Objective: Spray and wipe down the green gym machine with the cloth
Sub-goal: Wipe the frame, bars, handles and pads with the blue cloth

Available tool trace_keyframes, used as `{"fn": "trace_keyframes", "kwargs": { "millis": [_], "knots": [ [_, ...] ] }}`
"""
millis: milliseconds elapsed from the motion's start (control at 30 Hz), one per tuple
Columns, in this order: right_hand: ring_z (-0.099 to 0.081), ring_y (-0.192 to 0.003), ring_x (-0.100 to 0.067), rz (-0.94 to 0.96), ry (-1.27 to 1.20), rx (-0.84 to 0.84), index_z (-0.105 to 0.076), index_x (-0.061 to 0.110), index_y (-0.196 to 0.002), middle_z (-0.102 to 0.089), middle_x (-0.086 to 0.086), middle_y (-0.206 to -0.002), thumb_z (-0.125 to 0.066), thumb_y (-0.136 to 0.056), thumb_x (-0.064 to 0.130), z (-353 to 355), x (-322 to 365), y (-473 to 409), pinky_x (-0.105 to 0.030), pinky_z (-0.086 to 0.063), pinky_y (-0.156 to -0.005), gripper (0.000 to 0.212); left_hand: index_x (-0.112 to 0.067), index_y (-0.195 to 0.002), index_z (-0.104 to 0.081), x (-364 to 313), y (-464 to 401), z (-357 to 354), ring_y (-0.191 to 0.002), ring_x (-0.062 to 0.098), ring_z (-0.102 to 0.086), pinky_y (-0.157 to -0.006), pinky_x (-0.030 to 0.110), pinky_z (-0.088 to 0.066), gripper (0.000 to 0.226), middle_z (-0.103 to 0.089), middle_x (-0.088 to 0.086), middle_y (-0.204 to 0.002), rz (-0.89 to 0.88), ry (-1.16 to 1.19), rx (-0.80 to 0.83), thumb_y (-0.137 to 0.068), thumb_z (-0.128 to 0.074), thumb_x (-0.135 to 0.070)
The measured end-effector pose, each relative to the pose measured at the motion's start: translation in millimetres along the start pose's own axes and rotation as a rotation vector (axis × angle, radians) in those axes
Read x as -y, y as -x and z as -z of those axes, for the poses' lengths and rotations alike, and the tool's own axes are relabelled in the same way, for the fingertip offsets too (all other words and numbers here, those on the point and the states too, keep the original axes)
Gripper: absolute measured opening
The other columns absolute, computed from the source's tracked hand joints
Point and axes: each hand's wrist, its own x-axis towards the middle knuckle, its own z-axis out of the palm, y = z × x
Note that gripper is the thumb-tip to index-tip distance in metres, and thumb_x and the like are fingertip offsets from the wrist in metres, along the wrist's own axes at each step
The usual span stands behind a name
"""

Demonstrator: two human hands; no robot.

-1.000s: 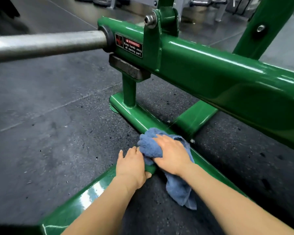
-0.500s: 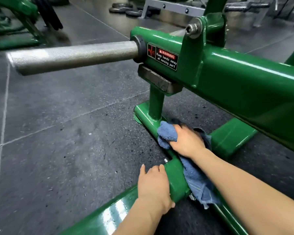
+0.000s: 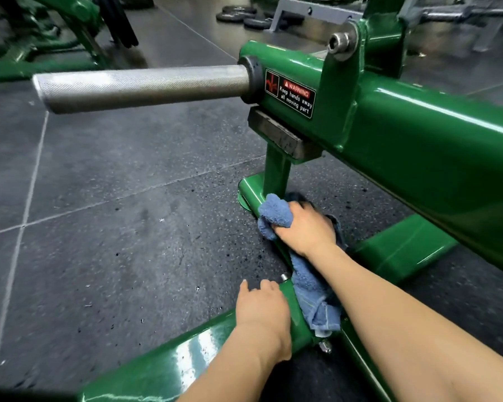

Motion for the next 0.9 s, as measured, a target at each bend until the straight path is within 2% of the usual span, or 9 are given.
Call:
{"fn": "trace_keyframes", "kwargs": {
  "millis": [200,333,467,533,633,733,767,833,900],
  "knots": [
    [-0.061,-0.094,-0.028,0.033,0.097,-0.143,-0.055,0.03,-0.11,-0.062,0.001,-0.104,-0.048,-0.072,0.052,-8.6,-12.4,71.4,-0.035,-0.047,-0.071,0.045,-0.005,-0.15,-0.015,7.5,12.9,-5.3,-0.135,0.021,-0.037,-0.119,0.044,-0.012,0.105,-0.035,0.009,-0.144,0.016,0.12,-0.049,-0.073,-0.076,-0.046],
    [-0.061,-0.1,-0.024,0.154,0.021,-0.104,-0.053,0.035,-0.119,-0.061,0.005,-0.108,-0.049,-0.074,0.053,4.2,-49.0,102.3,-0.034,-0.048,-0.076,0.049,-0.006,-0.152,-0.011,6.8,13.5,-5.0,-0.137,0.021,-0.036,-0.119,0.042,-0.013,0.111,-0.031,0.007,-0.148,0.013,0.131,-0.055,-0.073,-0.074,-0.05],
    [-0.068,-0.088,-0.019,0.04,0.034,-0.28,-0.054,0.03,-0.109,-0.069,0.007,-0.094,-0.038,-0.087,0.058,26.5,-98.8,80.2,-0.034,-0.053,-0.073,0.038,-0.007,-0.153,-0.005,6.9,15.5,-1.9,-0.141,0.021,-0.031,-0.12,0.044,-0.006,0.112,-0.026,0.006,-0.152,0.0,0.142,-0.062,-0.076,-0.071,-0.054],
    [-0.067,-0.086,-0.021,-0.005,0.096,-0.222,-0.05,0.028,-0.105,-0.068,0.007,-0.091,-0.027,-0.087,0.065,34.1,-120.3,64.5,-0.036,-0.053,-0.073,0.047,-0.007,-0.153,-0.004,7.7,16.4,-2.2,-0.141,0.021,-0.03,-0.12,0.046,-0.003,0.112,-0.026,0.006,-0.152,-0.002,0.154,-0.066,-0.077,-0.071,-0.053],
    [-0.067,-0.082,-0.022,-0.032,0.179,-0.056,-0.049,0.04,-0.096,-0.067,0.008,-0.086,-0.029,-0.08,0.065,43.4,-118.0,47.0,-0.038,-0.052,-0.077,0.036,-0.007,-0.153,-0.006,9.6,17.1,-8.3,-0.142,0.021,-0.029,-0.12,0.048,-0.002,0.11,-0.028,0.006,-0.152,-0.001,0.201,-0.092,-0.077,-0.072,-0.051],
    [-0.067,-0.079,-0.024,-0.069,0.16,-0.036,-0.054,0.032,-0.092,-0.067,0.002,-0.08,-0.025,-0.079,0.074,37.7,-101.0,44.7,-0.038,-0.051,-0.077,0.053,-0.007,-0.154,-0.006,10.0,17.4,-13.4,-0.142,0.019,-0.028,-0.119,0.048,0.0,0.11,-0.027,0.005,-0.153,-0.009,0.235,-0.114,-0.077,-0.072,-0.05],
    [-0.068,-0.081,-0.027,-0.072,0.142,-0.093,-0.056,0.027,-0.091,-0.068,-0.001,-0.082,-0.028,-0.078,0.074,31.7,-95.9,46.4,-0.039,-0.051,-0.076,0.056,-0.008,-0.154,-0.006,12.5,18.2,-15.1,-0.143,0.019,-0.027,-0.119,0.047,0.0,0.11,-0.026,0.004,-0.153,-0.005,0.249,-0.133,-0.077,-0.072,-0.05],
    [-0.068,-0.089,-0.029,-0.048,0.127,-0.21,-0.06,0.025,-0.099,-0.071,-0.004,-0.096,-0.045,-0.078,0.065,22.4,-89.5,60.0,-0.036,-0.052,-0.076,0.048,-0.009,-0.154,-0.004,14.5,19.9,-18.0,-0.145,0.017,-0.022,-0.12,0.047,0.001,0.109,-0.022,0.003,-0.156,-0.002,0.284,-0.145,-0.078,-0.072,-0.049],
    [-0.067,-0.091,-0.028,-0.045,0.095,-0.216,-0.06,0.026,-0.106,-0.07,0.0,-0.101,-0.05,-0.078,0.056,19.4,-72.3,79.2,-0.032,-0.052,-0.075,0.042,-0.01,-0.154,-0.003,17.2,21.8,-20.3,-0.146,0.015,-0.017,-0.12,0.047,0.003,0.109,-0.017,0.002,-0.158,-0.017,0.297,-0.152,-0.078,-0.07,-0.051]
  ]
}}
